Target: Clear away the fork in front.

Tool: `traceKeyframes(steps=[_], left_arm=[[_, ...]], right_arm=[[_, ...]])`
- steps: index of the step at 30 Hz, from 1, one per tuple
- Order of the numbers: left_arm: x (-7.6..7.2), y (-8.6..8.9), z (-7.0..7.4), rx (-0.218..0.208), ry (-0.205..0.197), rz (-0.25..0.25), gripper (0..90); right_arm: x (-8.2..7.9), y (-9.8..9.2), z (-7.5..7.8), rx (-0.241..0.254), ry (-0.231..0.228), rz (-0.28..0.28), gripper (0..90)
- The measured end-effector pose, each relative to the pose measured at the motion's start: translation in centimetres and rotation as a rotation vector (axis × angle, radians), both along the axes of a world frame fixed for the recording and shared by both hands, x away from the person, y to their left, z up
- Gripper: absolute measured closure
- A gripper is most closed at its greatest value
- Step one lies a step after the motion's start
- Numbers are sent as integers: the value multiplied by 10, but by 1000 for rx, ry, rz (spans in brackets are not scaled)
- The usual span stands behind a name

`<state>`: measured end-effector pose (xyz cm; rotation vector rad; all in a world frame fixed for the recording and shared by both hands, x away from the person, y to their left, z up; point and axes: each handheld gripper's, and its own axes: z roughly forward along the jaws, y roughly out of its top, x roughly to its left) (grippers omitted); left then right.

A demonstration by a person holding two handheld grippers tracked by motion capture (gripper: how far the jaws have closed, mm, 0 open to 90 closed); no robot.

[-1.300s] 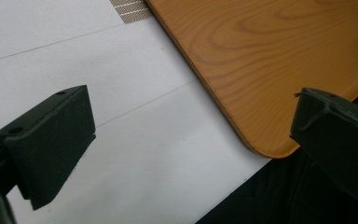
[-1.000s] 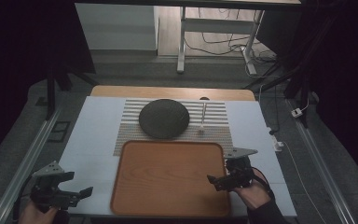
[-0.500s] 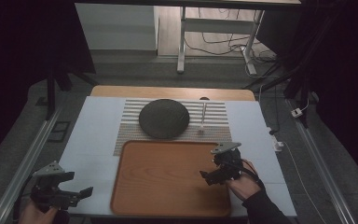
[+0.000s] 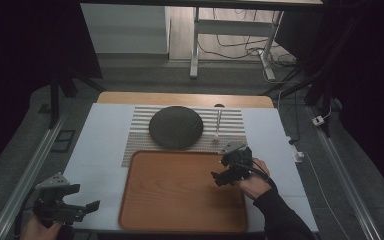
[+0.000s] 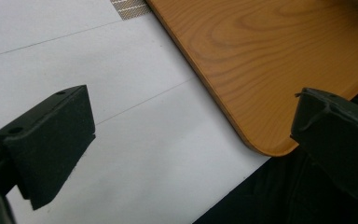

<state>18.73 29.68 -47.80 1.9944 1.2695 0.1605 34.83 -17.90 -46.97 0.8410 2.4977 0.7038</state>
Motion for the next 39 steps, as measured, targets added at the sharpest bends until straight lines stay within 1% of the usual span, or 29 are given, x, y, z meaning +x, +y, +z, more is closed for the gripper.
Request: traceKeyframes(steps=[6,12,18,23,27,30,32,34,35,37,39], left_arm=[[0,-1,0,2,0,-5,0],[0,0,0,-2,-4,-5,0],[0,-1,0,2,-8,-9,0],[1,-1,0,5,-5,-11,0],[1,-2,0,5,-3,-11,0],[1,-1,0,4,-1,-14,0],[1,-1,0,4,0,-15,0],[1,-1,0,3,1,-16,0],[1,-1,0,4,1,-16,0],[1,-1,0,5,2,-16,0],[1,-2,0,6,2,-17,0]], right_arm=[[17,6,-2,-38,-23,-16,0],[33,11,-3,-70,-39,-18,0],[50,13,-5,-107,-61,-43,0],[63,17,-7,-126,-68,-56,0],[73,21,-10,-163,-88,-57,0],[82,23,-13,-184,-93,-66,0],[89,26,-16,-208,-96,-67,0],[95,28,-19,-240,-107,-57,0],[98,29,-21,-264,-114,-45,2],[102,32,-25,-289,-120,-46,29],[105,36,-29,-332,-145,-38,77]])
